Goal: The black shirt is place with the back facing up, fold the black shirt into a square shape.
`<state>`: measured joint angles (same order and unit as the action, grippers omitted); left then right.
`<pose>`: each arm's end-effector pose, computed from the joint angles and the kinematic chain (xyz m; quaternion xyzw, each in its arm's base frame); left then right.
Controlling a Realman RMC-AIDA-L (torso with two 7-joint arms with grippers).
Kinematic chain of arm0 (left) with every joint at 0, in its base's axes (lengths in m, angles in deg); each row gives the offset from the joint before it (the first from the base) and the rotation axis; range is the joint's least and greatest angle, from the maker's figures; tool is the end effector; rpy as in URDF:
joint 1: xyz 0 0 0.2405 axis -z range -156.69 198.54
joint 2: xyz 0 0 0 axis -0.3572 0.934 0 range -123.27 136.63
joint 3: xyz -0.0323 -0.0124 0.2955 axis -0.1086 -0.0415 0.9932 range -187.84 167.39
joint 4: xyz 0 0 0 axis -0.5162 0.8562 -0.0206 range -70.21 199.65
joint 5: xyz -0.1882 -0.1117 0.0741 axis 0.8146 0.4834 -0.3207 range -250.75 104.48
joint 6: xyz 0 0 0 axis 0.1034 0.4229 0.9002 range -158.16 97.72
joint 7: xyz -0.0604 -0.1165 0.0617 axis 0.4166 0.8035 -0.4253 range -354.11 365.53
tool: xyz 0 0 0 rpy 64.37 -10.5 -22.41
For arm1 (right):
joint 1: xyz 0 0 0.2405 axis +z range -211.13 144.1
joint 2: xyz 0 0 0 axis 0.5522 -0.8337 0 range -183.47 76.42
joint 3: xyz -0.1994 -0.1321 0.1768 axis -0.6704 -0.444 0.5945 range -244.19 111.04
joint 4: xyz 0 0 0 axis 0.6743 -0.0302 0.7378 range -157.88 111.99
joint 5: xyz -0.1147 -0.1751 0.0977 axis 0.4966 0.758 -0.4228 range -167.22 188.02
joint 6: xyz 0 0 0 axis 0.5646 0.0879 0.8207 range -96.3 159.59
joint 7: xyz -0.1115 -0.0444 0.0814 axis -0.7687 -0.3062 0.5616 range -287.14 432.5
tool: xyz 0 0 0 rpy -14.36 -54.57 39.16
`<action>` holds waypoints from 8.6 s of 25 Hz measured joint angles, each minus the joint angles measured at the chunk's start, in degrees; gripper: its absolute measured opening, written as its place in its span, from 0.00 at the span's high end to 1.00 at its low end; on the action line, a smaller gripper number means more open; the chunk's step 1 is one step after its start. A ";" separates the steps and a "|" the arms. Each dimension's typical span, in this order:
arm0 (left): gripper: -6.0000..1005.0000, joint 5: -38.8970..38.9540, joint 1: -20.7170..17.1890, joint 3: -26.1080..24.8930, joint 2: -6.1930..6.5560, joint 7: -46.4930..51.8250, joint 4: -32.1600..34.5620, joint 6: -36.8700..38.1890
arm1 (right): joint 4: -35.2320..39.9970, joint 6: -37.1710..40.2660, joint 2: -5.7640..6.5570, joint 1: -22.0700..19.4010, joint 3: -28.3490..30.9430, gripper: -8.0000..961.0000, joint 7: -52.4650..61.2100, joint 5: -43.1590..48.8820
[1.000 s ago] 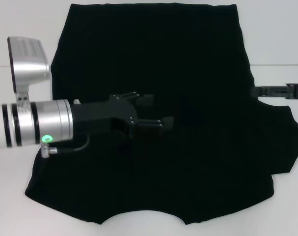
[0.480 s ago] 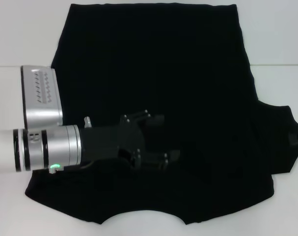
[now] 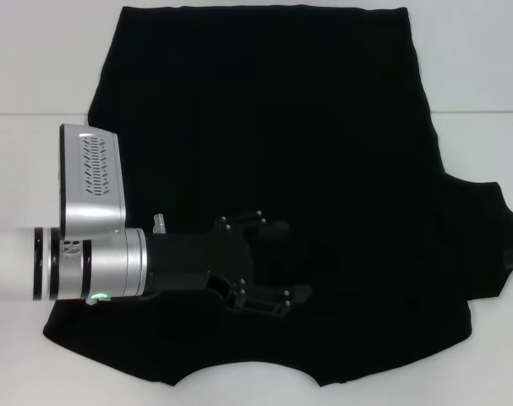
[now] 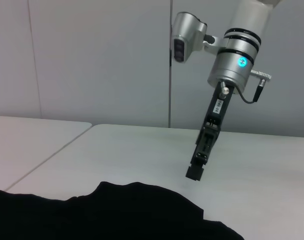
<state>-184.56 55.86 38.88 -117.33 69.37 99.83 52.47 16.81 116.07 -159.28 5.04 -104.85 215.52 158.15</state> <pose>-0.2516 0.3752 -0.0863 -0.9665 -0.0569 -0.2258 0.1084 0.3629 0.4163 0.0890 -0.7488 0.6339 -0.0099 0.1934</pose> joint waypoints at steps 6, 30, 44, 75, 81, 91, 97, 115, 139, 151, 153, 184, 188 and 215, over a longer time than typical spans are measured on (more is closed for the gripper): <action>0.05 0.28 0.05 -0.20 0.00 -0.05 -0.08 -0.16 | -2.03 -1.51 -0.24 0.65 -0.24 0.12 0.52 0.52; 0.05 0.68 -0.01 -0.63 0.00 -0.12 -0.02 -0.69 | -6.15 -12.19 -2.60 2.30 -0.65 0.44 0.89 0.56; 0.05 0.69 -0.31 -0.97 0.00 -0.13 -0.04 -0.69 | -6.15 -12.83 -3.02 1.96 -0.53 0.86 0.87 0.52; 0.05 4.38 -1.03 -2.44 -0.18 0.37 -0.73 0.04 | -6.45 -20.12 -3.69 4.93 6.88 0.99 -11.66 -5.51; 0.05 4.56 -0.99 -2.44 -0.13 0.32 -0.77 -0.28 | -6.91 -18.71 -6.22 9.83 0.86 0.99 -12.85 -5.56; 0.05 4.56 -0.83 -3.27 0.00 0.26 -0.74 -0.60 | -7.00 -17.69 -7.89 12.00 -3.31 0.99 -11.38 -5.54; 0.05 4.55 -0.85 -4.02 0.00 0.37 -0.65 -0.60 | -6.96 -16.59 -8.40 13.06 -3.37 0.98 -11.49 -5.94; 0.05 3.78 -2.58 -14.73 2.46 17.12 0.59 0.09 | -6.84 -13.68 -8.17 10.29 -3.11 0.38 -20.93 -17.35; 0.06 -31.65 -12.00 -27.87 2.64 40.15 26.67 9.89 | -9.44 -14.86 -11.64 8.90 -3.72 0.11 -39.36 -29.88; 0.13 -31.07 -14.29 -27.58 -0.27 28.20 23.29 2.04 | -9.25 -14.91 -11.65 9.02 -3.39 0.11 -39.33 -30.44; 0.15 -30.81 -14.28 -27.59 -0.19 27.20 21.80 0.67 | -9.19 -14.87 -11.57 9.01 -3.38 0.11 -39.30 -30.88; 0.86 -29.46 -14.57 -28.21 -0.14 25.91 21.35 0.59 | -8.80 -12.21 -9.56 6.37 -3.53 0.11 -39.31 -31.99; 0.96 -29.10 -14.85 -29.08 -0.18 25.66 21.42 1.09 | -8.74 -9.32 -7.57 3.96 -3.48 0.11 -38.06 -31.93; 0.98 -21.57 -17.00 -36.80 0.09 14.98 17.37 4.50 | -9.31 2.83 2.60 -6.14 -3.48 0.11 -21.14 -16.77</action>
<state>-206.13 38.85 2.08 -117.24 84.35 117.19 56.96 7.50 118.90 -156.68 -1.11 -108.33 194.38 141.38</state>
